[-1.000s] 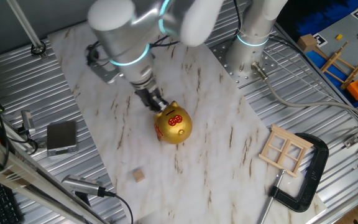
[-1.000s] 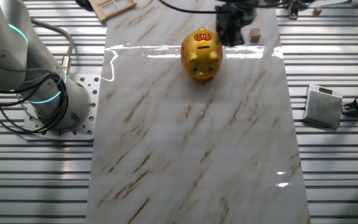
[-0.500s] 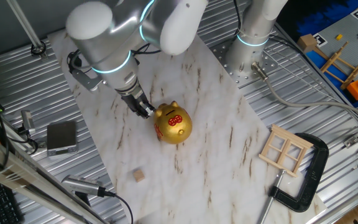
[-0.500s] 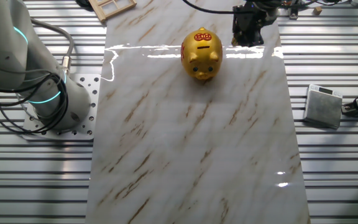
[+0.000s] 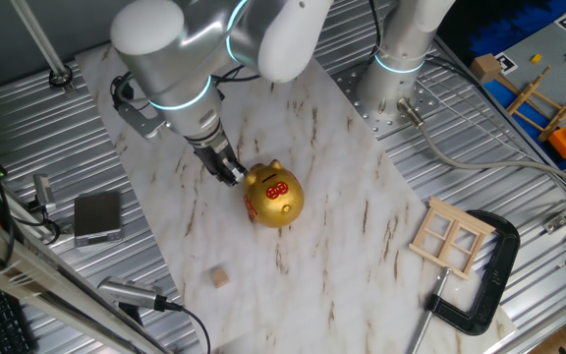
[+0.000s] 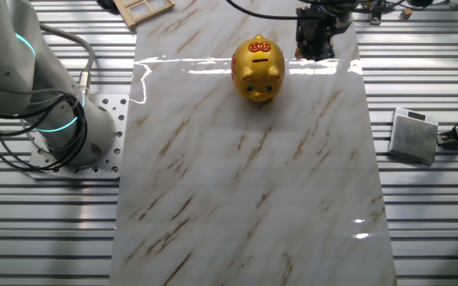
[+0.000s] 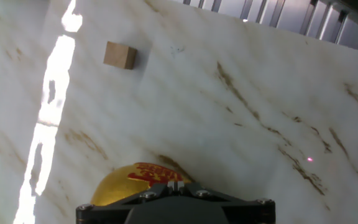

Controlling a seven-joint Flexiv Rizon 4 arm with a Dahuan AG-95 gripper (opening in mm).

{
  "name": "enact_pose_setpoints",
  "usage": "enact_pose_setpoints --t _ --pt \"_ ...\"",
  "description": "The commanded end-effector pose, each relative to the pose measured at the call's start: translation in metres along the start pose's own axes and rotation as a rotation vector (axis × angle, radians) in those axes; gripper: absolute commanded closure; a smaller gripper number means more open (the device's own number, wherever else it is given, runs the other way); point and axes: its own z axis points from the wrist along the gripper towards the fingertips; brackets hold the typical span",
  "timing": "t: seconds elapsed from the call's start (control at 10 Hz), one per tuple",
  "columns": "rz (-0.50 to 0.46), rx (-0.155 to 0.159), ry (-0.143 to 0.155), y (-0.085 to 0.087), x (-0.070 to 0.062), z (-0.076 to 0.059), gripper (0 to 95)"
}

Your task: Drop coins into a piggy bank

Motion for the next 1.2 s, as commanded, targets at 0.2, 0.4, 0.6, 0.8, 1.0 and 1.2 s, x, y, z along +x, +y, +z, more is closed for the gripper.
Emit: enact_pose_setpoints --t 0.2,0.4,0.6,0.8,1.0,1.2 --pt "-0.039 0.009 0.015 -0.006 0.001 -0.001 95.0" --pt "-0.115 0.021 0.019 -0.041 0.004 -0.003 95.0" --pt "-0.17 0.019 0.017 -0.08 0.007 0.001 95.0" --pt "-0.197 0.029 0.025 -0.109 0.006 0.003 95.0" --pt "-0.202 0.031 0.026 -0.128 0.01 0.003 95.0" --pt "-0.202 0.013 0.032 -0.122 0.01 0.003 95.0"
